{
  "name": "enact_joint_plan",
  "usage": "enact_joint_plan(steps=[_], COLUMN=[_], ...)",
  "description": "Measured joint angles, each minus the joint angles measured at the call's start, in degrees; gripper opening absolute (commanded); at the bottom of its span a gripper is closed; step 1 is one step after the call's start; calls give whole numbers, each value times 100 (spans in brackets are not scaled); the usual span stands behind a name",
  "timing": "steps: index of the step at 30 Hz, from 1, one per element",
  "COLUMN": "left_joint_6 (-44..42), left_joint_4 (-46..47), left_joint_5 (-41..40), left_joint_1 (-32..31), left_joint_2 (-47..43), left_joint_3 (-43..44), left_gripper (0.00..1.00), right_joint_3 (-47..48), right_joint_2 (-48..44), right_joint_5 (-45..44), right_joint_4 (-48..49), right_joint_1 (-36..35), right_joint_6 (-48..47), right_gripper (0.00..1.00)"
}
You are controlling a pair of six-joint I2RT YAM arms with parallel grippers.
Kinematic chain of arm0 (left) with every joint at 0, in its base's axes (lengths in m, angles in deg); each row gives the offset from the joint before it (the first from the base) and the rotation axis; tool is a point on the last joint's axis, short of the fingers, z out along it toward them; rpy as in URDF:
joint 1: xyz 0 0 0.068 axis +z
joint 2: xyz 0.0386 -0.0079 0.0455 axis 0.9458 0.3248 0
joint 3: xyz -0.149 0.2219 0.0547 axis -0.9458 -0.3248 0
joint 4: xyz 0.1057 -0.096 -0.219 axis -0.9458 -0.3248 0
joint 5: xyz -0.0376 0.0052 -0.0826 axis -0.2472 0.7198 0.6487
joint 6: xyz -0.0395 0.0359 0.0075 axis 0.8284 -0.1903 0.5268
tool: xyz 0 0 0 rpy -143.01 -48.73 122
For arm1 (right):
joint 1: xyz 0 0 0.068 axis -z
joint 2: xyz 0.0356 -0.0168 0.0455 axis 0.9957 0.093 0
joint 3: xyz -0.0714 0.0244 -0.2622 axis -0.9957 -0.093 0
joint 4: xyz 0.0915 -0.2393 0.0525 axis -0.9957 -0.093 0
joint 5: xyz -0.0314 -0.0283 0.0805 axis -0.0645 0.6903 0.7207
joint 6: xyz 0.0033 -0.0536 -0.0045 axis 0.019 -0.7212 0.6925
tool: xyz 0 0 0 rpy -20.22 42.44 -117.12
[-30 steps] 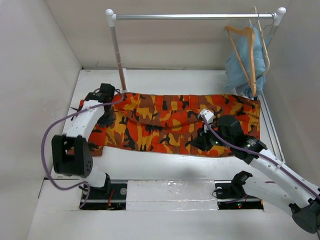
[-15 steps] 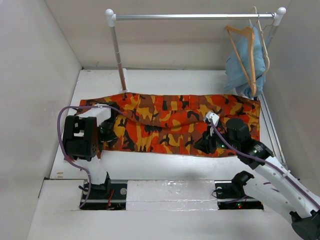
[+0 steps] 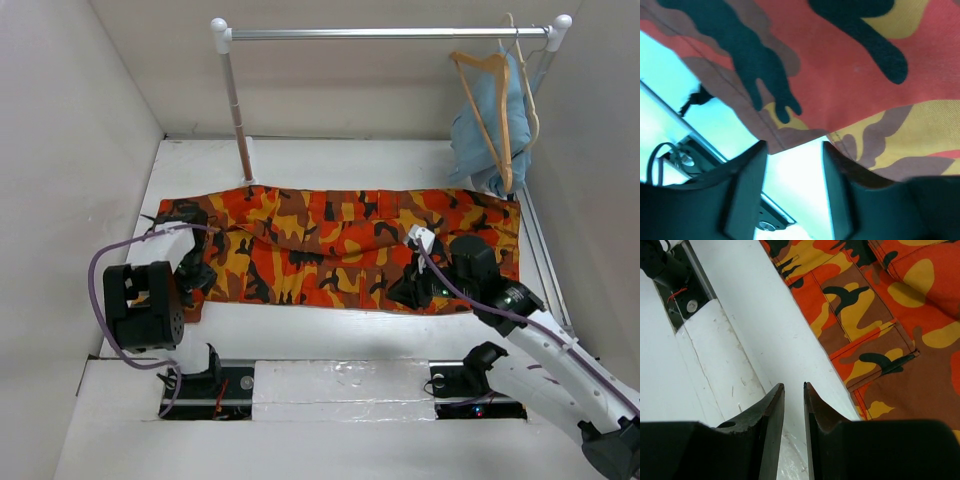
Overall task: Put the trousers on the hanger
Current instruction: Flatten out the trousers at the center of the board.
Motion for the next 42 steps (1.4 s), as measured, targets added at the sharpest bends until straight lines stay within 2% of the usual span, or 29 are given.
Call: enact_joint_plan(steps=[5, 8, 9, 12, 21, 26, 27, 30, 37, 42], left_joint_6=[-2, 4, 9, 52, 72, 175, 177, 203, -72, -114], left_joint_4=[140, 149, 160, 216, 229, -4, -7, 37, 483, 577], left_joint_5=[131, 181, 190, 214, 197, -114, -162, -184, 214, 146], left_joint_1=[-11, -11, -13, -11, -11, -11, -7, -4, -706, -769], left_joint_2=[424, 542, 573, 719, 686, 22, -149, -337, 374, 407], left_joint_3=[-59, -70, -72, -83, -98, 286, 400, 621, 411, 411], left_gripper=[46, 33, 22, 0, 0, 2, 20, 30, 32, 32], right_joint_3=[0, 2, 2, 2, 0, -35, -68, -146, -151, -151], right_joint_2=[15, 15, 15, 9, -57, -9, -7, 37, 136, 133], right_joint_5=[-2, -4, -11, -68, -164, -175, -157, -105, -61, -46], right_joint_4=[-39, -74, -76, -90, -138, -118, -109, -98, -90, -96], right_joint_1=[0, 0, 0, 0, 42, 72, 72, 90, 114, 114], right_joint_6=[0, 0, 0, -2, -2, -146, -157, -192, -304, -356], right_gripper=[27, 28, 28, 28, 28, 28, 28, 28, 28, 28])
